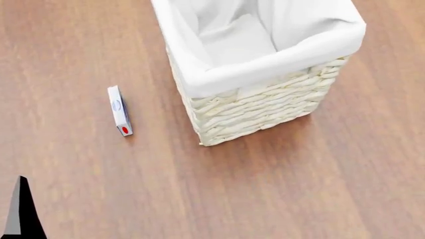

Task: Pick up the alphabet soup and the cream cheese box, and put them in the basket.

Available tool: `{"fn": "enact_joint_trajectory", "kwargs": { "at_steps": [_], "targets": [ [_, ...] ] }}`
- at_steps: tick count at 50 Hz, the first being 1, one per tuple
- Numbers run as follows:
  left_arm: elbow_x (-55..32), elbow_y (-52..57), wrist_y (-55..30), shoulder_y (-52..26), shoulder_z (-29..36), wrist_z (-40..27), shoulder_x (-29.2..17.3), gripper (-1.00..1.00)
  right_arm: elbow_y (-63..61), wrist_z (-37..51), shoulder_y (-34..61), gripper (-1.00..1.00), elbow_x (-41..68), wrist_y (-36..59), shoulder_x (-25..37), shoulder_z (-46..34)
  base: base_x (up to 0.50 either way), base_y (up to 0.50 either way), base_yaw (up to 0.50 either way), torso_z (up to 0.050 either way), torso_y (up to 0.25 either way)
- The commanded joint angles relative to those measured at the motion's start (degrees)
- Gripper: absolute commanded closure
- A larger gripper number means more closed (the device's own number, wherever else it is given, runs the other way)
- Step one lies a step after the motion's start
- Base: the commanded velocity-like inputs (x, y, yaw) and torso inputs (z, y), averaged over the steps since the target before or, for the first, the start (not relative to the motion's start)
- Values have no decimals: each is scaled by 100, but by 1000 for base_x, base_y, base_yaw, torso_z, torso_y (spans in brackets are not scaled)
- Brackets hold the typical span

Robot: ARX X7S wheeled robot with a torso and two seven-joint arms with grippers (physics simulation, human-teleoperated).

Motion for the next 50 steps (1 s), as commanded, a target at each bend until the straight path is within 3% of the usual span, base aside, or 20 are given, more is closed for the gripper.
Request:
{"fn": "enact_joint_trajectory", "kwargs": {
  "at_steps": [1,19,20,41,50],
  "targets": [
    [11,37,-13,5,-6,-33,-30,-100,191,-28,85,-100,-4,-55,-23,-39,0,0,0,0,0],
    [26,8,-26,-12,8,-69,-49,-100,725,-128,296,-100,-92,-237,-98,-164,0,0,0,0,0],
    [30,16,-32,-14,9,-73,-51,-100,744,-128,303,100,-117,-243,-97,-180,0,0,0,0,0],
    [65,-8,1,18,28,-112,-70,-100,537,-83,426,100,-183,-190,20,-166,2,-1,1,0,0],
    [82,-23,-21,-13,54,-117,-81,-100,-918,83,710,100,-586,441,437,-154,0,0,0,0,0]
  ]
}}
